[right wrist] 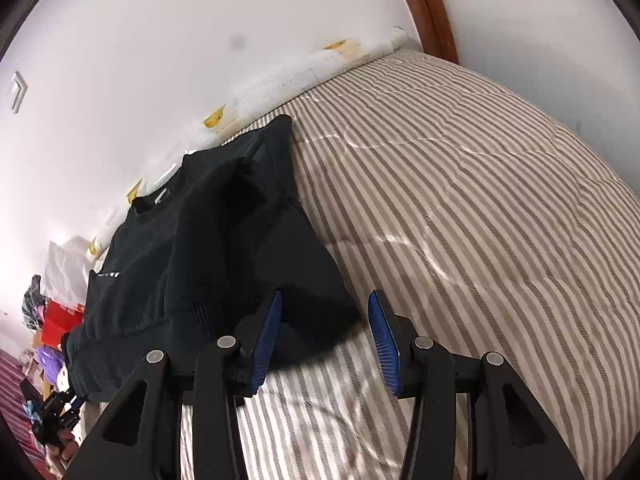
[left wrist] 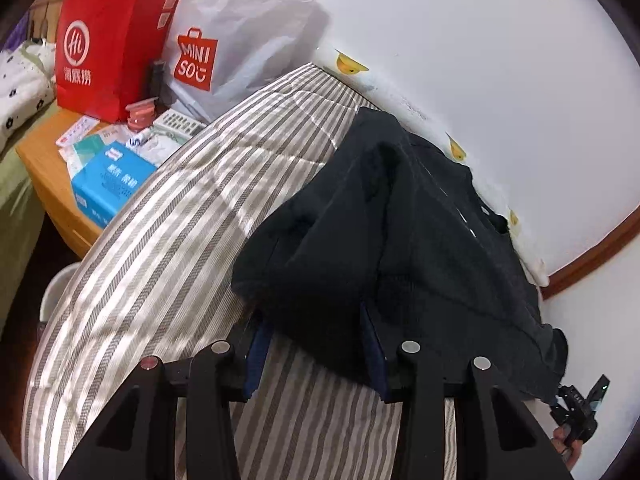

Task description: Fold small clothes

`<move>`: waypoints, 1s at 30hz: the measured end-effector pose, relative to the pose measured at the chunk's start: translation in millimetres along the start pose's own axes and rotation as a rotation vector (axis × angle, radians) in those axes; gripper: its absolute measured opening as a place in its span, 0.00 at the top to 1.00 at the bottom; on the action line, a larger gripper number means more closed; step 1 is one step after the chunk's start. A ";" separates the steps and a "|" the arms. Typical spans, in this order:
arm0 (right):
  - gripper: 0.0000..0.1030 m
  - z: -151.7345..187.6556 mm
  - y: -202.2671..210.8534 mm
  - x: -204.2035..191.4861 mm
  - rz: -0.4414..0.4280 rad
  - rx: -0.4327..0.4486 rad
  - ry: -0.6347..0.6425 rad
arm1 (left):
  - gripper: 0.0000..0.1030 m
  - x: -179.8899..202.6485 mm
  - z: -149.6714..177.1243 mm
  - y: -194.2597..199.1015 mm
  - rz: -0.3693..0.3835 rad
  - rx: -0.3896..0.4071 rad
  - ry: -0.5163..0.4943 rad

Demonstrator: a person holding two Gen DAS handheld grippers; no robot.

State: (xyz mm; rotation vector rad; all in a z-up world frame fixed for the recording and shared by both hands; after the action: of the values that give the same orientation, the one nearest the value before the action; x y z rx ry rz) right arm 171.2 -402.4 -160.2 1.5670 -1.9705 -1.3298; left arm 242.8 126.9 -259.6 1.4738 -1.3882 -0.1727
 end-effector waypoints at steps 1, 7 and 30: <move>0.56 -0.7 -4.1 -1.7 -0.002 -0.007 0.001 | 0.64 2.0 -1.4 -1.9 -0.012 0.003 -0.007; 0.68 -3.9 -19.4 -12.3 -0.035 -0.039 -0.004 | 0.86 9.1 3.7 -5.0 -0.044 -0.008 -0.047; 0.88 57.8 83.8 10.5 -0.005 -0.008 0.127 | 0.91 11.0 98.2 85.9 -0.052 0.010 -0.187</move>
State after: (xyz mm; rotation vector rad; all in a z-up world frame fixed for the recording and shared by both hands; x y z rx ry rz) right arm 75.6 -386.0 -127.7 1.6123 -1.8844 -1.2067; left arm 122.5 82.4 -233.4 1.5340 -1.5017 -0.3438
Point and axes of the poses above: each gripper's, at about its wrist camera, not at the fingertips, and y roughly against the way its jaws point, x to its right, z to its underside, the point moved 9 cm from there along -y, roughly the way its jaws point, and after that the axes turned 5 degrees about y, right-handed, at the moved point
